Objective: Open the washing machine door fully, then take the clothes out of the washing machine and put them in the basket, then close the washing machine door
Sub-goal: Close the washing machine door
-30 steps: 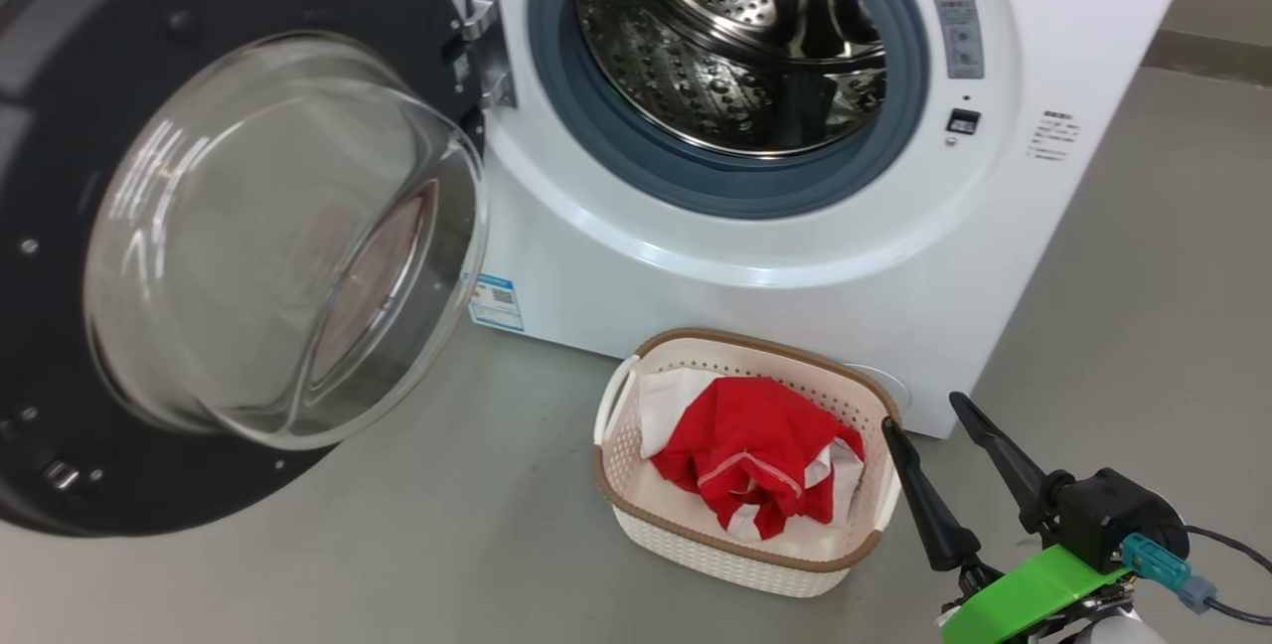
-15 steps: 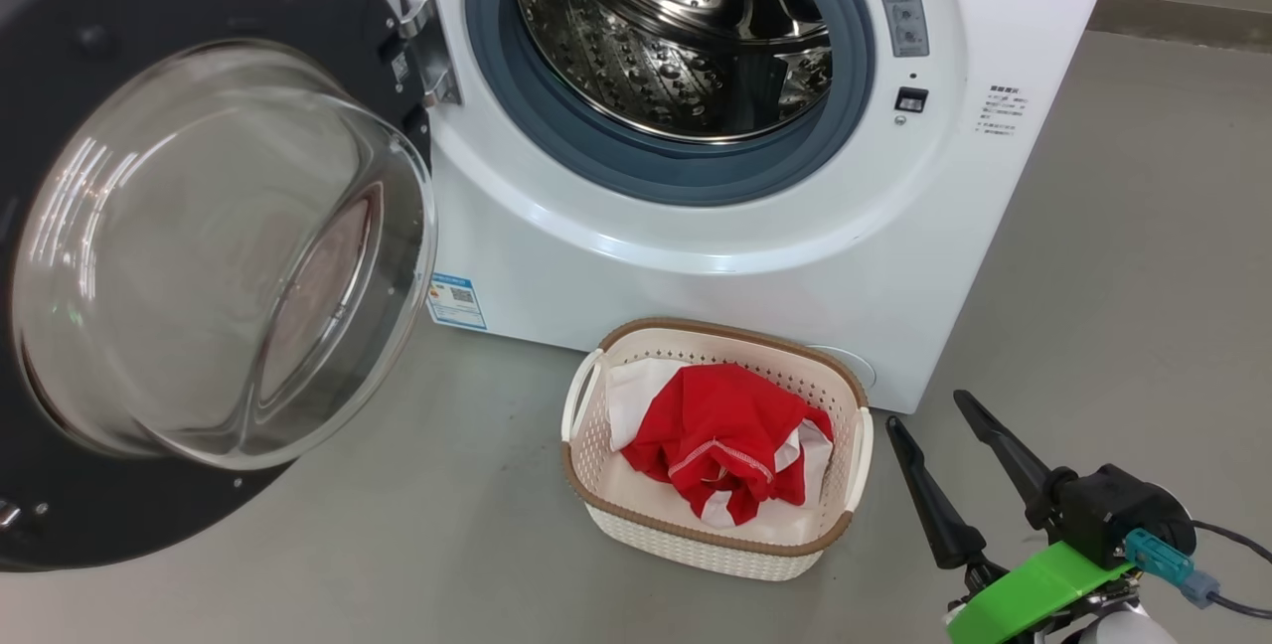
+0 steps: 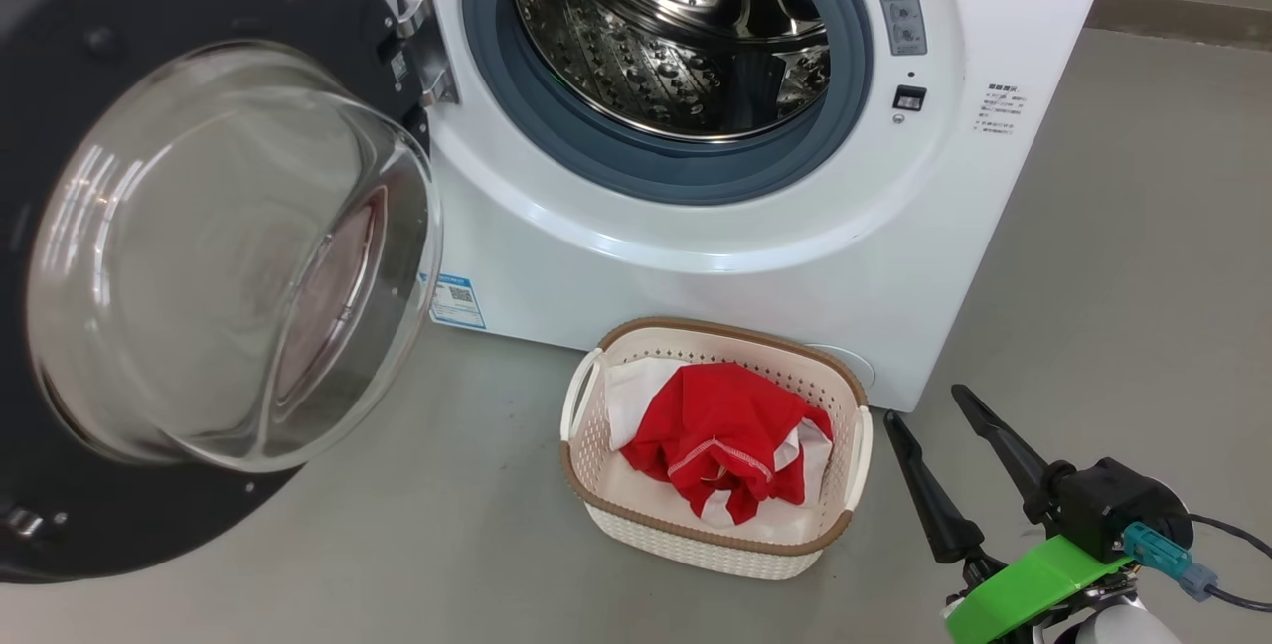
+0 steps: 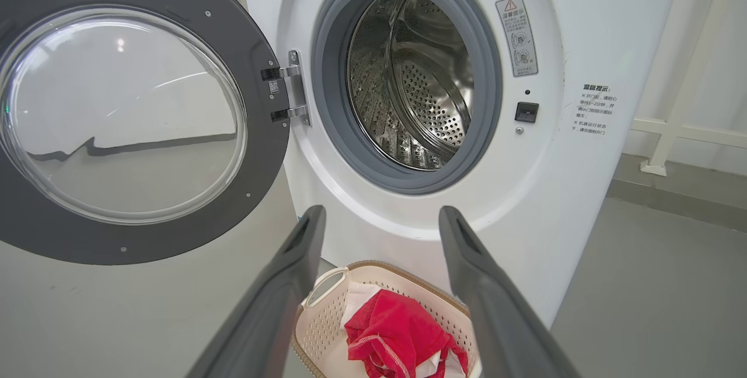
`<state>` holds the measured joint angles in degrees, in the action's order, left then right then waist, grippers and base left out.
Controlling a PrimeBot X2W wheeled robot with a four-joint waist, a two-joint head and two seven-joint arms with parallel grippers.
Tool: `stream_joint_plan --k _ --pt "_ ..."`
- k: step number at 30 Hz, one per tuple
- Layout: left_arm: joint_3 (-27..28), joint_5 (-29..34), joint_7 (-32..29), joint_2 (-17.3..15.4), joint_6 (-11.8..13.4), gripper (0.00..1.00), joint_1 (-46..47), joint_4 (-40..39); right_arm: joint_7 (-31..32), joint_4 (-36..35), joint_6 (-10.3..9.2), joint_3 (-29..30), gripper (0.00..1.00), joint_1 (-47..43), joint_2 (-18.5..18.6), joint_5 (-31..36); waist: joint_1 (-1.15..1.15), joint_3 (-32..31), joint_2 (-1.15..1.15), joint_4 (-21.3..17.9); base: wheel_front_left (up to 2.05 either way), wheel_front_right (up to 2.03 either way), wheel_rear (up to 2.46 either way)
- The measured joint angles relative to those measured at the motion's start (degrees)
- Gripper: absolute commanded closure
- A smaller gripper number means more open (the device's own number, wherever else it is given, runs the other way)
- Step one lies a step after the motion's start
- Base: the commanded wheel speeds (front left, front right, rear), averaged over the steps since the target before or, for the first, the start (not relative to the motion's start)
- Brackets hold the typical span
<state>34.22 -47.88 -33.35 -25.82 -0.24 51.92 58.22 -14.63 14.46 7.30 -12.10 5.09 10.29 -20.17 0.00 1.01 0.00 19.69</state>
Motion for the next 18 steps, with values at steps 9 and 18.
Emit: stream_joint_plan --k 9,18 --pt "1.08 -3.59 -4.13 2.13 -2.49 1.0 -1.54 -1.98 0.0 0.48 0.0 -0.1 0.0 -0.01 -0.42 0.0 0.0 -0.51 0.0 0.23 0.0 0.0 0.0" --pt "6.65 -11.58 -9.38 8.09 -3.31 1.0 -6.4 -9.84 0.0 1.0 0.0 -0.03 0.0 -0.18 -1.19 -0.01 0.0 -1.19 0.0 0.15 0.0 0.0 0.0"
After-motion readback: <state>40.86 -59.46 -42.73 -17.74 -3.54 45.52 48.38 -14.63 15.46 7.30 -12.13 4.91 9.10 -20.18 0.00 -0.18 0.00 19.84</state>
